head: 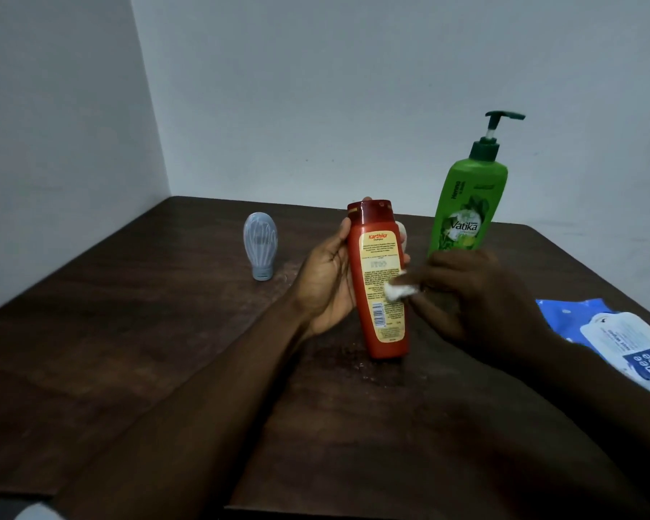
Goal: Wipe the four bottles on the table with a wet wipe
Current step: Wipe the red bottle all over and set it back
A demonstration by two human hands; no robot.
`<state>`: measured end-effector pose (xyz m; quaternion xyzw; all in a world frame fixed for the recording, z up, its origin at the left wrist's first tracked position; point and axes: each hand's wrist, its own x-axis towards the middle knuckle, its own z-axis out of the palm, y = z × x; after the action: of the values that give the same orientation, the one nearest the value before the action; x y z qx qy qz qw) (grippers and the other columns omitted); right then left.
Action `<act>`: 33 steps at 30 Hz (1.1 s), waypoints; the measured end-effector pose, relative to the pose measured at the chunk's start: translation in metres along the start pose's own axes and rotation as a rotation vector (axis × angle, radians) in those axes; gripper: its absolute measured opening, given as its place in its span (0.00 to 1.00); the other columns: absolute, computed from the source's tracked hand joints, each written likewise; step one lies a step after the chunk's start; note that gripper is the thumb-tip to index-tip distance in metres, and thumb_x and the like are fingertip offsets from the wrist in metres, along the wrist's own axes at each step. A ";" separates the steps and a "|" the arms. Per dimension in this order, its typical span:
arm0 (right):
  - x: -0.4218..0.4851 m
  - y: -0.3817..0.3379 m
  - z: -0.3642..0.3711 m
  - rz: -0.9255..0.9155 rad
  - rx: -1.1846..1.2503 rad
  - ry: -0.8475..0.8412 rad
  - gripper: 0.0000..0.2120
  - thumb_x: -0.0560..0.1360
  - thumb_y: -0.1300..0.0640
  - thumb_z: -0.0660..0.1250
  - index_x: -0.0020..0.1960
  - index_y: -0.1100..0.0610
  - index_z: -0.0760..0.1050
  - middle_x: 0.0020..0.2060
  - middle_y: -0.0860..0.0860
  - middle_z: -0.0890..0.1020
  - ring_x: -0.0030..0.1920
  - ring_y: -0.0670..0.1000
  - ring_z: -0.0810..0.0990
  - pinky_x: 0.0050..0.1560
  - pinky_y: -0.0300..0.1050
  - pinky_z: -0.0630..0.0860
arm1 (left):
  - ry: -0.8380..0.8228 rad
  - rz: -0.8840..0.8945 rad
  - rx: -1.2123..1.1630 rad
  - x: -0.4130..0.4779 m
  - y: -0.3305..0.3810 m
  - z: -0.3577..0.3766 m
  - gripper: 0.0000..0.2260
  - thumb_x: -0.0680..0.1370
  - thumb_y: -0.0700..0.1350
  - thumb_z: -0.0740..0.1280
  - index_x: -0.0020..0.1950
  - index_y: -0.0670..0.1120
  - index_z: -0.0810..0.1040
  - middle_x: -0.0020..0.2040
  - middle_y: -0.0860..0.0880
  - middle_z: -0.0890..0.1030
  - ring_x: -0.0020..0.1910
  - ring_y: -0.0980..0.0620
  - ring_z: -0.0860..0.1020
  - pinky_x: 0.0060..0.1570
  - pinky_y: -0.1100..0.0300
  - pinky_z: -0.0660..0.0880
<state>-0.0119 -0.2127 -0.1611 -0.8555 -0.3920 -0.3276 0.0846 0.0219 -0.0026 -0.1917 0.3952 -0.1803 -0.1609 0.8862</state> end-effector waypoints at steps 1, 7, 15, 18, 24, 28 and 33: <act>0.010 0.004 -0.001 0.021 0.009 0.032 0.12 0.77 0.48 0.67 0.56 0.51 0.83 0.47 0.49 0.84 0.44 0.50 0.81 0.45 0.46 0.73 | 0.000 0.000 -0.006 -0.001 0.001 0.000 0.25 0.83 0.57 0.53 0.69 0.42 0.76 0.68 0.39 0.76 0.69 0.41 0.72 0.69 0.44 0.68; 0.052 0.018 -0.002 0.107 0.089 0.199 0.13 0.78 0.48 0.69 0.57 0.53 0.83 0.43 0.48 0.83 0.38 0.48 0.78 0.39 0.55 0.76 | -0.022 -0.001 0.016 -0.003 0.003 0.001 0.24 0.83 0.58 0.52 0.68 0.45 0.75 0.64 0.36 0.76 0.64 0.39 0.75 0.65 0.37 0.71; 0.022 0.001 0.008 0.105 0.143 0.170 0.13 0.78 0.49 0.68 0.57 0.55 0.82 0.45 0.48 0.83 0.39 0.47 0.78 0.39 0.50 0.78 | 0.007 0.029 0.033 -0.003 0.006 0.003 0.25 0.84 0.58 0.50 0.69 0.45 0.76 0.68 0.39 0.76 0.68 0.40 0.74 0.68 0.41 0.70; -0.003 -0.019 0.014 0.097 0.195 0.068 0.13 0.75 0.51 0.70 0.57 0.54 0.82 0.45 0.45 0.82 0.39 0.43 0.76 0.39 0.40 0.74 | 0.017 0.042 0.012 -0.004 0.007 0.002 0.26 0.85 0.57 0.50 0.66 0.43 0.79 0.63 0.41 0.80 0.61 0.43 0.77 0.67 0.43 0.71; -0.019 -0.036 0.022 0.306 0.380 -0.050 0.14 0.71 0.53 0.77 0.54 0.45 0.81 0.48 0.39 0.81 0.46 0.37 0.78 0.45 0.30 0.70 | 0.095 0.101 0.142 -0.005 0.013 0.001 0.26 0.85 0.57 0.48 0.68 0.42 0.76 0.63 0.41 0.80 0.61 0.43 0.78 0.63 0.44 0.75; -0.010 -0.037 0.034 0.459 0.422 0.013 0.10 0.69 0.49 0.79 0.48 0.45 0.83 0.48 0.40 0.80 0.50 0.38 0.78 0.43 0.29 0.74 | 0.122 0.158 0.231 -0.008 0.018 0.006 0.23 0.85 0.56 0.50 0.65 0.45 0.78 0.63 0.43 0.81 0.62 0.46 0.80 0.60 0.49 0.79; 0.010 -0.039 0.047 0.699 0.644 0.005 0.08 0.69 0.53 0.80 0.45 0.47 0.82 0.46 0.39 0.84 0.46 0.34 0.82 0.48 0.32 0.80 | 0.176 0.231 0.372 -0.008 0.028 0.005 0.22 0.79 0.55 0.59 0.67 0.43 0.75 0.60 0.43 0.82 0.61 0.46 0.81 0.61 0.50 0.79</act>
<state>-0.0124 -0.1611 -0.1949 -0.8656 -0.1621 -0.1436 0.4515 0.0165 0.0154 -0.1695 0.5408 -0.1730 0.0128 0.8231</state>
